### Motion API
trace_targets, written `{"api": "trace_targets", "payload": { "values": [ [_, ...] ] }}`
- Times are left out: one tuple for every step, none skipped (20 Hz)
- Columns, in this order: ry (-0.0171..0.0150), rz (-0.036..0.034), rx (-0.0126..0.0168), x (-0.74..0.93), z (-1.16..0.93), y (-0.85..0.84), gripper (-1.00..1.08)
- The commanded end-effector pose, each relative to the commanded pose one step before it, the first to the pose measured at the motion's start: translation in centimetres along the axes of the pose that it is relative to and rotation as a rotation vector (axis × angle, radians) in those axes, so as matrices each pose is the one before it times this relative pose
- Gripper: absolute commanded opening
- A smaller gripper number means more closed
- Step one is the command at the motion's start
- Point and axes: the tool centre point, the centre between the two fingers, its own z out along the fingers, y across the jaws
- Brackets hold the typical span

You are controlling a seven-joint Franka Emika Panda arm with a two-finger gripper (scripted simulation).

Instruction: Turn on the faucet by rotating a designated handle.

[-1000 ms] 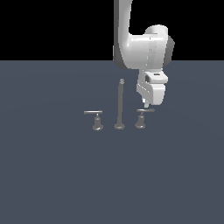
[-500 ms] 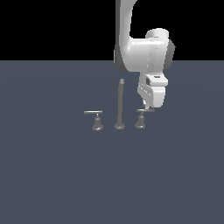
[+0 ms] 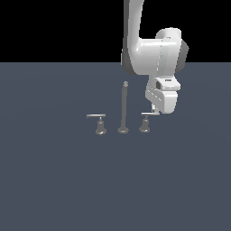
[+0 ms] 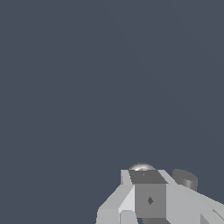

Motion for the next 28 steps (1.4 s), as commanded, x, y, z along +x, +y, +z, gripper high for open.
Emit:
{"api": "trace_targets", "payload": {
  "values": [
    [-0.00116, 0.00081, -0.00286, -0.056, -0.001, 0.596, -1.0],
    [0.0, 0.0, 0.0, -0.038, -0.026, 0.306, -1.0],
    [0.00002, 0.00069, -0.00069, 0.003, 0.014, 0.318, -1.0],
    [0.00001, 0.00049, -0.00049, -0.009, 0.002, 0.317, -1.0],
    [0.00001, 0.00049, -0.00049, -0.01, 0.002, 0.319, -1.0],
    [0.00001, 0.00049, -0.00049, -0.01, 0.002, 0.322, -1.0],
    [0.00001, 0.00049, -0.00049, -0.01, 0.002, 0.324, -1.0],
    [0.00001, 0.00049, -0.00049, -0.01, 0.001, 0.326, -1.0],
    [0.0, 0.0, 0.0, -0.038, -0.027, 0.321, -1.0],
    [0.00003, 0.00084, -0.00085, 0.01, 0.021, 0.335, -1.0],
    [0.00002, 0.00049, -0.00049, -0.011, 0.001, 0.332, -1.0],
    [0.00002, 0.00049, -0.00049, -0.011, 0.0, 0.335, -1.0],
    [0.00002, 0.00049, -0.00049, -0.011, 0.0, 0.337, -1.0],
    [0.00002, 0.00048, -0.00049, -0.01, 0.0, 0.339, -1.0],
    [0.0, 0.0, 0.0, 0.0, 0.0, 0.0, -1.0],
    [0.0058, 0.00405, 0.01, 0.503, 0.021, -0.643, -1.0],
    [-0.00046, -0.00031, -0.0008, -0.307, -0.002, 0.218, -1.0],
    [-0.00046, -0.00031, -0.0008, -0.309, -0.003, 0.219, -1.0],
    [-0.00046, -0.00031, -0.0008, -0.311, -0.003, 0.22, -1.0],
    [-0.00046, -0.00031, -0.0008, -0.313, -0.004, 0.222, -1.0],
    [-0.00046, -0.00031, -0.0008, -0.315, -0.004, 0.223, -1.0],
    [-0.00046, -0.00031, -0.0008, -0.317, -0.004, 0.224, -1.0],
    [-0.00046, -0.00031, -0.0008, -0.319, -0.005, 0.226, -1.0],
    [-0.00046, -0.00031, -0.0008, -0.321, -0.005, 0.227, -1.0],
    [-0.00046, -0.00031, -0.0008, -0.323, -0.006, 0.228, -1.0],
    [-0.00046, -0.00031, -0.0008, -0.325, -0.006, 0.229, -1.0],
    [-0.00046, -0.00031, -0.0008, -0.328, -0.007, 0.23, -1.0],
    [-0.00046, -0.00031, -0.0008, -0.33, -0.007, 0.231, -1.0]
  ]
}}
